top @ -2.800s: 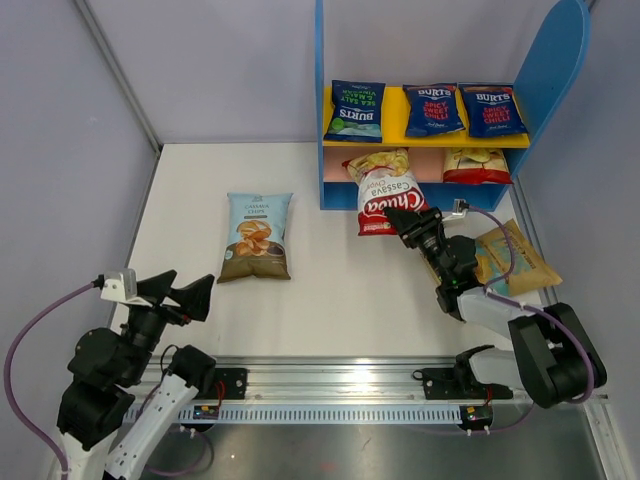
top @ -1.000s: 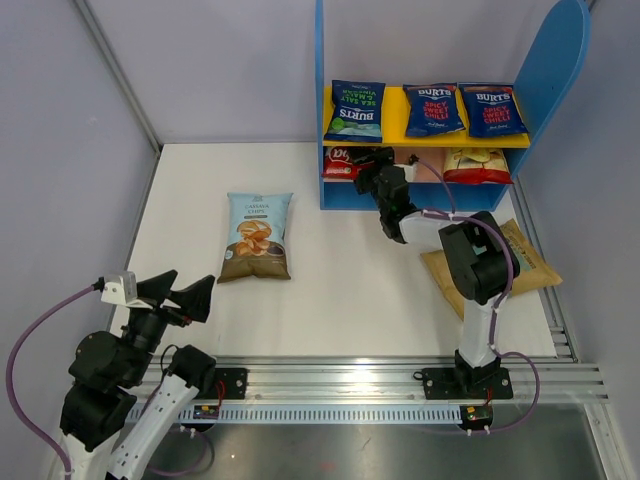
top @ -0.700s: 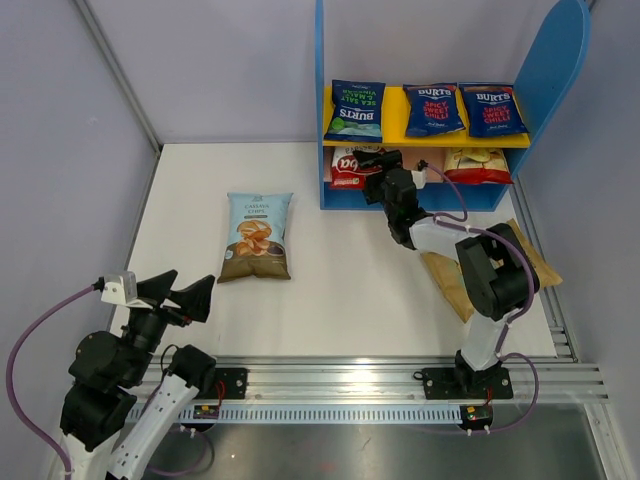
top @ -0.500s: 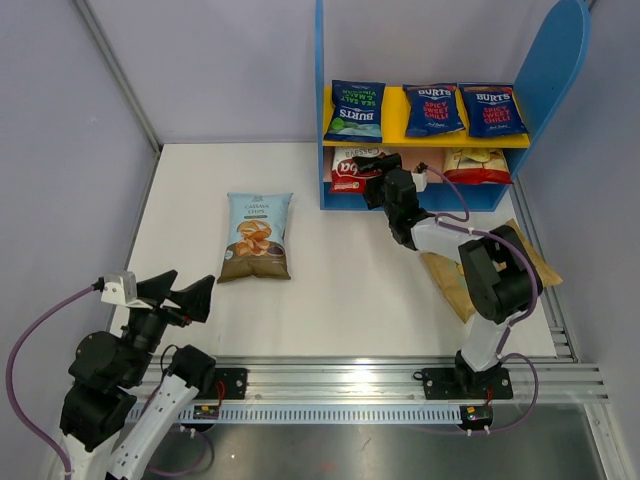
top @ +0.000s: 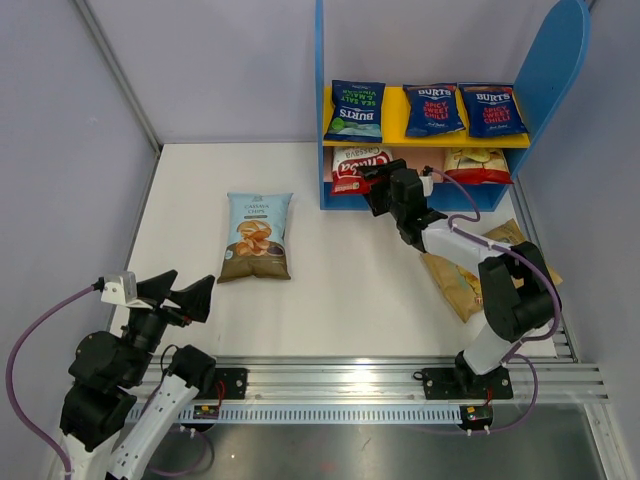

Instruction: Place and organize the chips bags onto the shelf

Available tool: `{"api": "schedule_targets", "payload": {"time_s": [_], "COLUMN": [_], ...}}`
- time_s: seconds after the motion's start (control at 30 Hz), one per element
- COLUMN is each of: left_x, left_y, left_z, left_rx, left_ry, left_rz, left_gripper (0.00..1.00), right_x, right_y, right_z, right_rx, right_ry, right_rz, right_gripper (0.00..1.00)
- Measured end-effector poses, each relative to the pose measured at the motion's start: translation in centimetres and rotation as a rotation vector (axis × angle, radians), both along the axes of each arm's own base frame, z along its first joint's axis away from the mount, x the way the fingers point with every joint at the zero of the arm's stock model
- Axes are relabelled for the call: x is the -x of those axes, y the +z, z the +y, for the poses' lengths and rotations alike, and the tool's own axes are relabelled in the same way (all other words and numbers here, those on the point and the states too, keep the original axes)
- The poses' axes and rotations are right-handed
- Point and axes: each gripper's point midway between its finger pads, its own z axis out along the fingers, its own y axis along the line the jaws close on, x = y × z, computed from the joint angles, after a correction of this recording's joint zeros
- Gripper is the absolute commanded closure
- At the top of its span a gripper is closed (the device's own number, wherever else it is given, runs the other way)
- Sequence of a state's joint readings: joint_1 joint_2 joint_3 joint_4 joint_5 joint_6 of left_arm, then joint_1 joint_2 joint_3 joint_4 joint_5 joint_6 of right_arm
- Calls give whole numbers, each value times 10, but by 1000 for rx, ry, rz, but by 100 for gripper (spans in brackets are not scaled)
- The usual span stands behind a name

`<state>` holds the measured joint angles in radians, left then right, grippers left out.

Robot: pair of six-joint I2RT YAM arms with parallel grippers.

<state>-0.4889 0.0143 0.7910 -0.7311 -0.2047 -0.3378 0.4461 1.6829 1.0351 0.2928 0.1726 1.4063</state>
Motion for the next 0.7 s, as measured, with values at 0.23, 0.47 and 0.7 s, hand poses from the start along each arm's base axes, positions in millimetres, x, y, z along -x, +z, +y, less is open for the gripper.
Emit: {"api": "schedule_targets", "payload": {"time_s": [0.23, 0.47, 0.7], "left_x": [0, 0, 0], "left_y": [0, 0, 0], "left_z": [0, 0, 0], "left_rx": [0, 0, 0], "left_ry": [0, 0, 0], "left_rz": [0, 0, 0], "left_gripper": [1, 1, 1], "right_x": [6, -4, -26], "right_y": [18, 8, 11], "right_z": [-3, 2, 10], "right_rx": [-12, 1, 24], "right_ry": [2, 4, 9], "right_rz": [-35, -15, -18], "right_gripper": [48, 54, 55]}}
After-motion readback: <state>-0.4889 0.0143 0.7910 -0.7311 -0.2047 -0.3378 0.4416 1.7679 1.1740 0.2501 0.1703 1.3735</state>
